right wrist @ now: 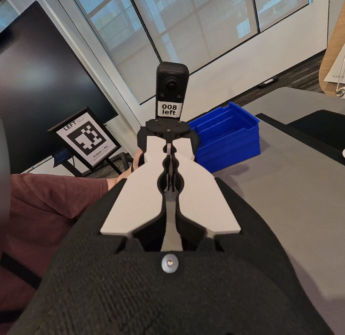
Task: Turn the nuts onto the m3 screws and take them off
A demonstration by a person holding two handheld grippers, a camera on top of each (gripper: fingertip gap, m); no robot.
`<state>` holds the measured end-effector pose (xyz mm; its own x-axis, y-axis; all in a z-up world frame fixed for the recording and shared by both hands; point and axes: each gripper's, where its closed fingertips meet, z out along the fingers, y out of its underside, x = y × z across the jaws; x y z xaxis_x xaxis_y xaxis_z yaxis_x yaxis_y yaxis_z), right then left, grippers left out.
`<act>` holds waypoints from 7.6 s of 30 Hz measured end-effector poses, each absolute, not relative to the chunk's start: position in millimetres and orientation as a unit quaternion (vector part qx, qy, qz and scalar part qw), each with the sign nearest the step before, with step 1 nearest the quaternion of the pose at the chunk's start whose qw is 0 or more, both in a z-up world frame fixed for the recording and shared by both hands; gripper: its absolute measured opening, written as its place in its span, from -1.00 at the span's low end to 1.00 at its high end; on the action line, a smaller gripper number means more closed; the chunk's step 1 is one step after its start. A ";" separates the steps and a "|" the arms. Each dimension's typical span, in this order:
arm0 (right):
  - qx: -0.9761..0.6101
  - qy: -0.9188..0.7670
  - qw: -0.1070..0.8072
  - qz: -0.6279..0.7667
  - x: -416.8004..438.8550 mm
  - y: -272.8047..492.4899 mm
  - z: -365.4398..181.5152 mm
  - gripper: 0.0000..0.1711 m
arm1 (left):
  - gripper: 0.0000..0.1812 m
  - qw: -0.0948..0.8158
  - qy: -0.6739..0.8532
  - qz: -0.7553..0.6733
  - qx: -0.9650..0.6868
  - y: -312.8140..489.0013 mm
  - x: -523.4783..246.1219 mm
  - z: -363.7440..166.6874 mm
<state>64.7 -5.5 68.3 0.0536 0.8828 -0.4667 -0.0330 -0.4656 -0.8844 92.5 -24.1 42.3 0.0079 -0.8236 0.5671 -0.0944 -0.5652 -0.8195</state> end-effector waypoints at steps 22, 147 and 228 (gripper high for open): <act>-0.622 -0.364 0.441 0.535 81.5 7.0 74.5 -0.78 | -0.98 0.390 0.343 -0.530 -0.671 5.5 56.2 54.5; -0.748 -0.481 0.322 0.325 84.0 -22.7 19.6 -0.81 | -0.98 0.412 0.581 -0.206 -0.671 -19.5 83.7 -5.9; -0.454 -0.517 0.552 0.471 32.9 -80.3 108.4 0.32 | -0.98 0.516 0.436 -0.503 -0.539 -39.7 82.1 91.0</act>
